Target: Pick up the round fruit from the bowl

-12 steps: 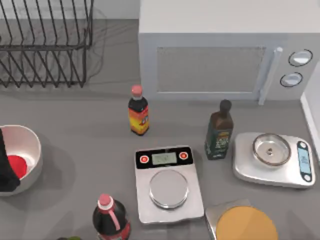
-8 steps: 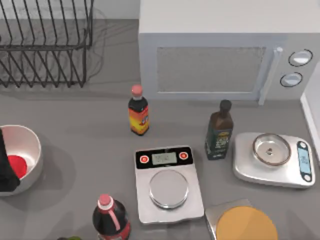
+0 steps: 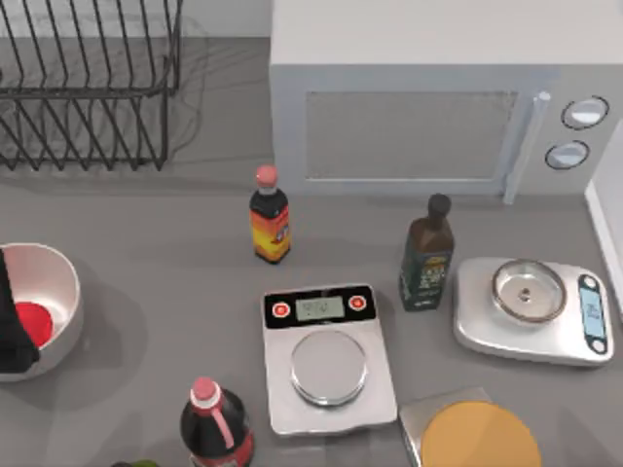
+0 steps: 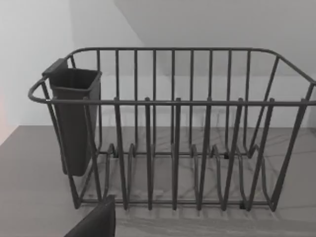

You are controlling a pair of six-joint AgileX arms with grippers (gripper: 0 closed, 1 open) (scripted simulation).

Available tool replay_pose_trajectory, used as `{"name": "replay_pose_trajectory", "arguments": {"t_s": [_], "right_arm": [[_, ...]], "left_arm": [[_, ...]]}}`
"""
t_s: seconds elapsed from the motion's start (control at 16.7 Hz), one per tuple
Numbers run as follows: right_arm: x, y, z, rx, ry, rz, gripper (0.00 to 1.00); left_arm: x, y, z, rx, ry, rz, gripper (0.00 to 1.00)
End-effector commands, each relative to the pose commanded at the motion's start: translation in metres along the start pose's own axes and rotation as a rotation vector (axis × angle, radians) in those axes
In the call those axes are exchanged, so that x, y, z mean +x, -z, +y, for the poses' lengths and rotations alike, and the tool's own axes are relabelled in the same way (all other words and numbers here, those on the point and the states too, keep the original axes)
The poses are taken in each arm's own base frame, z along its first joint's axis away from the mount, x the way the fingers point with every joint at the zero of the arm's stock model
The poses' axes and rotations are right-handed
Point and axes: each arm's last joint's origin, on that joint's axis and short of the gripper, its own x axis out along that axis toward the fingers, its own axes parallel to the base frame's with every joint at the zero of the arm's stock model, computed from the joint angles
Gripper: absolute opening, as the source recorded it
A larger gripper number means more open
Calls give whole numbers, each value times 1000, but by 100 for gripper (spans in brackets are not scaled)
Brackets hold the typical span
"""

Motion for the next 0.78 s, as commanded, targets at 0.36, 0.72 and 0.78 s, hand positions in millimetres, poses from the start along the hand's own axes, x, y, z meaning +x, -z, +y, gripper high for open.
{"name": "replay_pose_trajectory", "arguments": {"t_s": [0.36, 0.72, 0.78], "right_arm": [[0, 0, 0, 0, 0, 0, 100], [0, 0, 0, 0, 0, 0, 100], [0, 0, 0, 0, 0, 0, 100]], "left_arm": [[0, 0, 0, 0, 0, 0, 100], [0, 0, 0, 0, 0, 1, 100], [0, -2, 0, 0, 0, 10, 100]]}}
